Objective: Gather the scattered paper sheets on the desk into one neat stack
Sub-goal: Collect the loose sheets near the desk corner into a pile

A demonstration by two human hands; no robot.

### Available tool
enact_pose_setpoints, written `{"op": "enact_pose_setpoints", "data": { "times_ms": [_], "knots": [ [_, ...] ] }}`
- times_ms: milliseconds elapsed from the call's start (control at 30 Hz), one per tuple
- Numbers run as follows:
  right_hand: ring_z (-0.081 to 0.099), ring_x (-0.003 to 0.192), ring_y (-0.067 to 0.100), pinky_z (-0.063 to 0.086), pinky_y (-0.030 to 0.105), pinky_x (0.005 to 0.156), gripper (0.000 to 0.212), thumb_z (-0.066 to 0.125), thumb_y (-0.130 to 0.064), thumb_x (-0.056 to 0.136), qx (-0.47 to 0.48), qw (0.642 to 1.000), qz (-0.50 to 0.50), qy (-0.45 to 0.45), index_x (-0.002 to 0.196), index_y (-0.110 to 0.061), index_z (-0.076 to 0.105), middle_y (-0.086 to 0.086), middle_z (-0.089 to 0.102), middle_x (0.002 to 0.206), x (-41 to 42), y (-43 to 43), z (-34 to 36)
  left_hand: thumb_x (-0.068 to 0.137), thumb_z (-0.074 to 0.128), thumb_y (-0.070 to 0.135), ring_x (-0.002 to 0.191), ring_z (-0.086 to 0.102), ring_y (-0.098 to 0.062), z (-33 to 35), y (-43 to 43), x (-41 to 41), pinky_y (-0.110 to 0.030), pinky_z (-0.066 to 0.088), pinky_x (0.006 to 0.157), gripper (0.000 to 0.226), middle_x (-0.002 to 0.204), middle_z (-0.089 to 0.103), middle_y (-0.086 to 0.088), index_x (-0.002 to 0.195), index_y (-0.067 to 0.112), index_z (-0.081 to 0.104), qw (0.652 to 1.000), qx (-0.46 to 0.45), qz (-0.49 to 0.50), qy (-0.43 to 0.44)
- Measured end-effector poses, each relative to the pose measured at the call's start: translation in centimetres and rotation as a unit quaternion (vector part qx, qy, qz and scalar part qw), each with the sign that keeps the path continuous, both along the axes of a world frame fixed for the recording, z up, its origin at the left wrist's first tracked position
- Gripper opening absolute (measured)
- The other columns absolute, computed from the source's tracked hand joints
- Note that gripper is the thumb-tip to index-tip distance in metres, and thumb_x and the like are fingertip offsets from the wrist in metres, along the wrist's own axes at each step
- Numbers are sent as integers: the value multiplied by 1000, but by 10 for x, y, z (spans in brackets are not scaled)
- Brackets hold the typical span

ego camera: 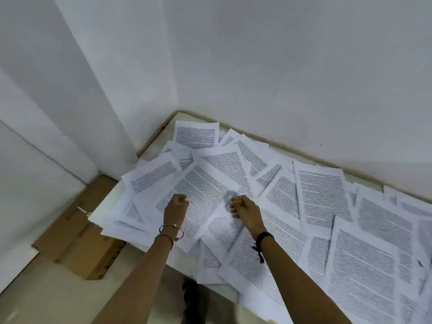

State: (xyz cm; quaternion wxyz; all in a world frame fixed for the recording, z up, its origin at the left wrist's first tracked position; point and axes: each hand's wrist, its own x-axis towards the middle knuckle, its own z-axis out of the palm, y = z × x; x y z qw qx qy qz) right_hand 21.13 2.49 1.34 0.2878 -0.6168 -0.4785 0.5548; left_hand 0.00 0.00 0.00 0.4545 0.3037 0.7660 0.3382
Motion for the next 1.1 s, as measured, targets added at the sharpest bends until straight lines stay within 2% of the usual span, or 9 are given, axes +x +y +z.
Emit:
{"op": "enact_pose_setpoints", "data": {
  "times_ms": [100, 200, 300, 400, 467, 567, 700, 867, 1100],
  "knots": [
    [58, 75, 22, 52, 36, 71, 10, 53, -16, 93, -60, 990, 42, -119, 92, -7, 58, 8, 63, 80, -36, 5, -30, 84, 61, 9, 120, 48, -35, -23, 12, -40, -38, 37, 103, 42, 130, 51, -20, 125, 3, 50, 994, -73, -46, 66],
    [52, 78, 20, 37, 26, 61, 20, 55, -19, 93, -114, 978, 5, -177, 106, -4, 54, 9, 57, 89, -63, -1, -48, 82, 65, 13, 129, 41, -34, -33, 20, -63, -40, 34, 109, 62, 140, 41, -18, 137, 7, 38, 985, -119, -83, 97],
    [54, 79, 21, 39, 20, 54, 39, 64, -16, 89, -116, 978, -79, -153, 117, 4, 46, 9, 56, 91, -85, 2, -55, 80, 68, 20, 135, 35, -32, -48, 32, -81, -44, 31, 112, 75, 146, 36, -15, 143, 8, 29, 970, -125, -138, 154],
    [58, 108, 30, 50, 26, 83, 50, 62, -19, 91, -108, 980, -71, -149, 130, 6, 42, 15, 59, 118, -99, 10, -62, 81, 66, 34, 127, 42, -30, -53, 38, -88, -49, 36, 105, 69, 133, 49, -11, 140, 16, 33, 959, -148, -144, 195],
    [49, 125, 30, 41, 34, 103, 49, 56, -21, 95, -84, 981, -33, -172, 133, 6, 43, 14, 53, 133, -101, 19, -63, 81, 64, 44, 115, 54, -29, -55, 43, -89, -48, 41, 100, 56, 116, 62, -8, 128, 19, 48, 966, -140, -134, 171],
    [57, 113, 30, 47, 32, 88, 34, 53, -18, 96, -44, 976, -2, -215, 120, 6, 54, 16, 61, 119, -93, 38, -58, 78, 68, 43, 102, 62, -29, -57, 47, -83, -38, 51, 88, 42, 104, 67, -13, 105, 10, 63, 979, -104, -120, 128],
    [58, 102, 30, 40, 24, 73, 32, 51, -11, 95, -22, 966, -20, -255, 122, 6, 54, 15, 59, 111, -66, 77, -45, 82, 68, 22, 89, 56, -17, -51, 52, -59, -22, 39, 76, 21, 96, 62, -8, 92, 9, 57, 987, -89, -124, 52],
    [37, 123, 36, 37, 40, 98, 49, 62, -12, 86, 18, 938, -50, -343, 130, 2, 46, 22, 42, 133, -27, 118, -63, 77, 71, 10, 107, 57, -26, -55, 64, -28, -25, 44, 89, 43, 114, 58, -12, 117, 7, 53, 996, -61, -70, -12],
    [48, 125, 32, 43, 40, 101, 82, 75, -19, 81, -7, 968, 40, -249, 147, -10, 27, 15, 46, 141, -16, 132, -74, 84, 65, 17, 118, 52, -28, -53, 84, -3, -29, 42, 95, 51, 131, 52, -13, 130, 8, 45, 998, -55, -9, -22]
  ]
}}
